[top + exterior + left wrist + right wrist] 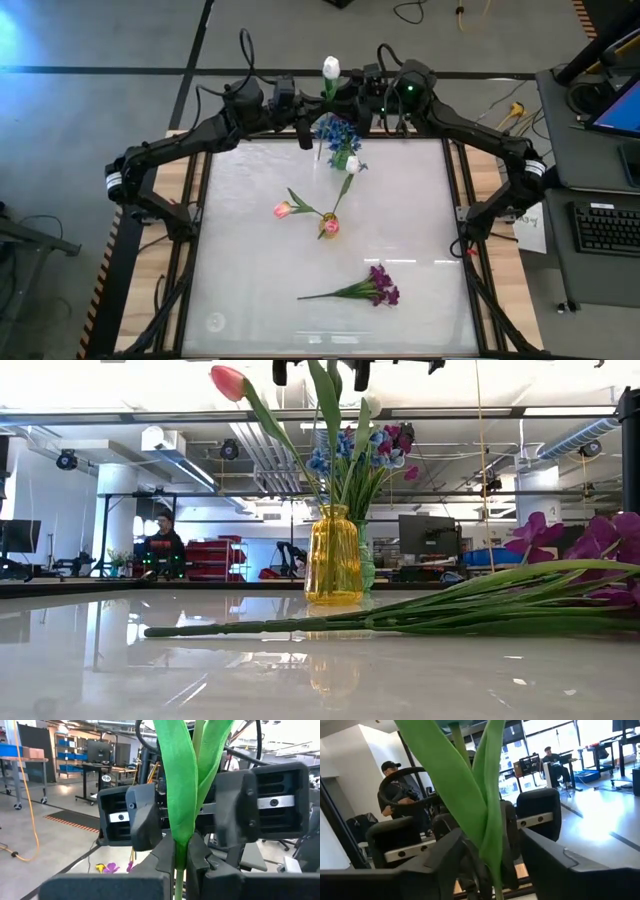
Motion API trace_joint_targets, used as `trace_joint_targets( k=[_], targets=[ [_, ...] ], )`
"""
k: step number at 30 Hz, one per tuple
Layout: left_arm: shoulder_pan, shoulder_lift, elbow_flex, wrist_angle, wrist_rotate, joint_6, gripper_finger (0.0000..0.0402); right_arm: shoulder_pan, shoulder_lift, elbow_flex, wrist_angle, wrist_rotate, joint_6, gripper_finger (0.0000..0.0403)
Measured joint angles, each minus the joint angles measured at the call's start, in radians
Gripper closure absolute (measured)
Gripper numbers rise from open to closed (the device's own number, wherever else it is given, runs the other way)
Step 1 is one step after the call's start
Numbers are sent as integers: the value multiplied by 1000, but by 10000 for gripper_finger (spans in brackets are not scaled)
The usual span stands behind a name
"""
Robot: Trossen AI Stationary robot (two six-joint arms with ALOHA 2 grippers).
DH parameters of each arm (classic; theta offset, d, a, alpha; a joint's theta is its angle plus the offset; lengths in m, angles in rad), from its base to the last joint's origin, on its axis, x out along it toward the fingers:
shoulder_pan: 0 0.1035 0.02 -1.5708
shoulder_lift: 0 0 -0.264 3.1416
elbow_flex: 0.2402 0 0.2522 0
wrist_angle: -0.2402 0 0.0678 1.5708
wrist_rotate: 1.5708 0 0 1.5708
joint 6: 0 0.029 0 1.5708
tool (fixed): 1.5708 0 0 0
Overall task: Sort flowers into vase by color
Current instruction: Put the white flower into the yellow vase
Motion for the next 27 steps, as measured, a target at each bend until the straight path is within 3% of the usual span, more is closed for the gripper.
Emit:
trace_joint_targets(
  k=[10, 17, 27],
  targets=[
    [0, 0, 0, -10, 3, -4, 402, -1, -1, 0, 5, 3, -8, 381],
    [0, 3, 0, -7, 2, -7, 376, -2, -5, 0, 3, 3, 0, 388],
    [0, -38, 0, -42, 20, -22, 225, -2, -69, 0, -4, -2, 1, 390]
  ],
)
